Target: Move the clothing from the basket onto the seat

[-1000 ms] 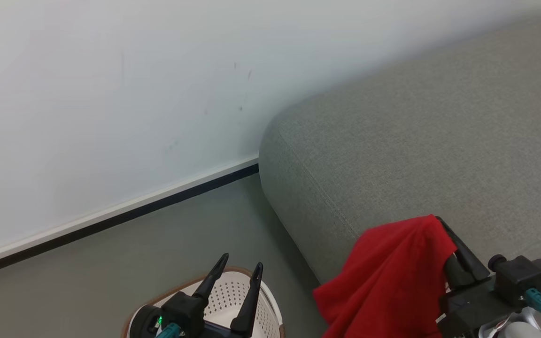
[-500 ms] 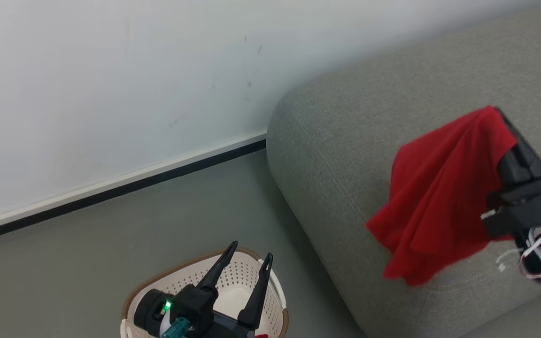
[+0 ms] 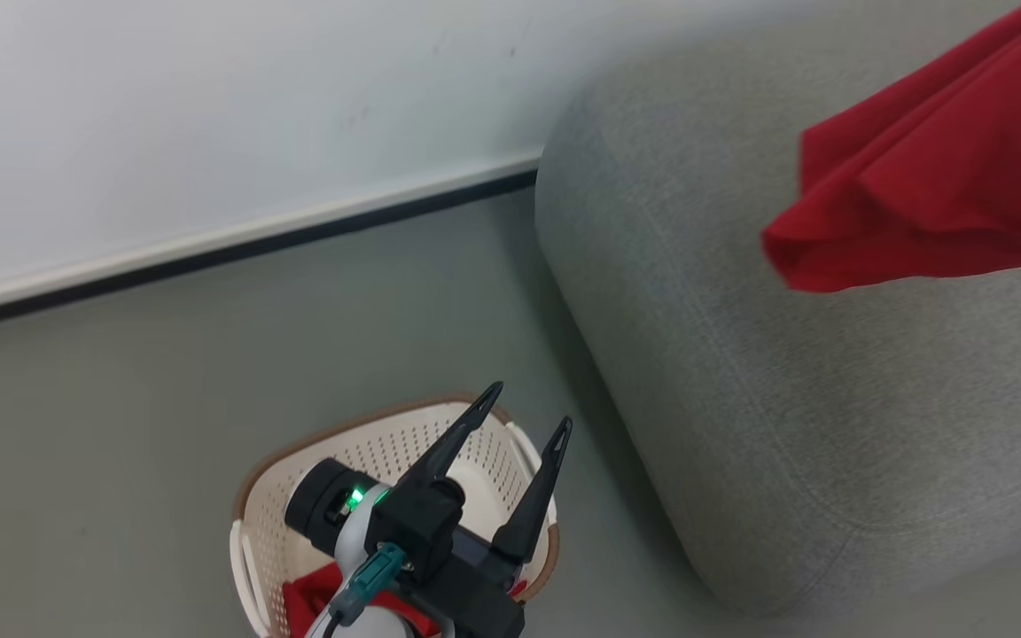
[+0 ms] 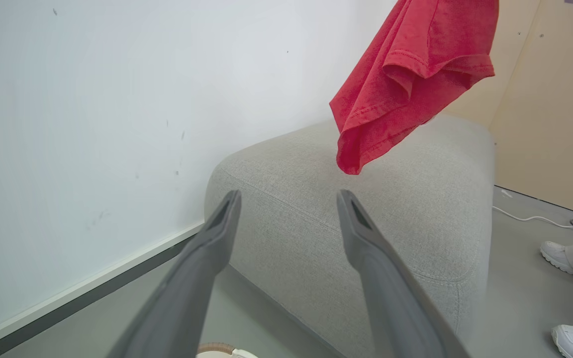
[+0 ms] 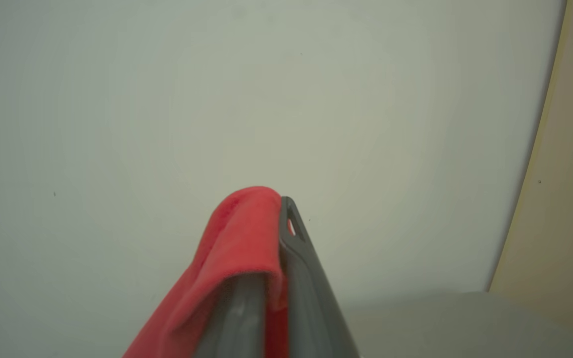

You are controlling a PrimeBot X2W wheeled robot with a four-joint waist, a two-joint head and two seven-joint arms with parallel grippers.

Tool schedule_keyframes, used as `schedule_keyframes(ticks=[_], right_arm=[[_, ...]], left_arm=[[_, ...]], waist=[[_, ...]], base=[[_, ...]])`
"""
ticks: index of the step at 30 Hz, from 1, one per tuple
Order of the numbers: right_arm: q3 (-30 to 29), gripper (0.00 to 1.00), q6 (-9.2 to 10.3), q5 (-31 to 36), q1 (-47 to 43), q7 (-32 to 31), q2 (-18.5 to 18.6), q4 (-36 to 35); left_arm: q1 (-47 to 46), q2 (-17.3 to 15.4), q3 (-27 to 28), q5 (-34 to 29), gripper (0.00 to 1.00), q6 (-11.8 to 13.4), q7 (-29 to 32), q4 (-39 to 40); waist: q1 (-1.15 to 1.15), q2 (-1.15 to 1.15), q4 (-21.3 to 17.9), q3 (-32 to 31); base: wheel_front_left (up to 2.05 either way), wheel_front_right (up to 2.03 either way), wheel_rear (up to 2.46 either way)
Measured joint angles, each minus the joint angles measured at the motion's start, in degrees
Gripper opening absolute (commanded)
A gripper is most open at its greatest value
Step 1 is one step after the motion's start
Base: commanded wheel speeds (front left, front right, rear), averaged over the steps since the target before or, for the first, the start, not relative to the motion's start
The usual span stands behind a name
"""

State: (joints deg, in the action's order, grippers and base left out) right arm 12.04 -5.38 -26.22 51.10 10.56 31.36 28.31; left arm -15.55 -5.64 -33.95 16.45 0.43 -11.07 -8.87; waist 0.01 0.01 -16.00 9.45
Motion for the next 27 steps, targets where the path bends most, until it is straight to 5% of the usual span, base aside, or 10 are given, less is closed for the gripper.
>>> schedule_keyframes(ticks=[16,27], right_arm=[[-2.93,0.00,-0.67,-0.48,13.23,-0.89,5.49,15.44],[-1.44,0.00,0.30,0.56,15.94,1.19,1.29,23.38]], left_arm=[[-6.17,-1.00,-0.99,-3.99,1.00,-0.01,3.66,5.19],[-10.54,-1.69,-1.15,-6.47,1.00,0.00,5.97,7.70]], waist=[[0.01,0.00,4.65,11.69],[0.00,0.01,5.97,20.06]], base=[[0.00,0.00,0.00],[0.00,0.00,0.00]])
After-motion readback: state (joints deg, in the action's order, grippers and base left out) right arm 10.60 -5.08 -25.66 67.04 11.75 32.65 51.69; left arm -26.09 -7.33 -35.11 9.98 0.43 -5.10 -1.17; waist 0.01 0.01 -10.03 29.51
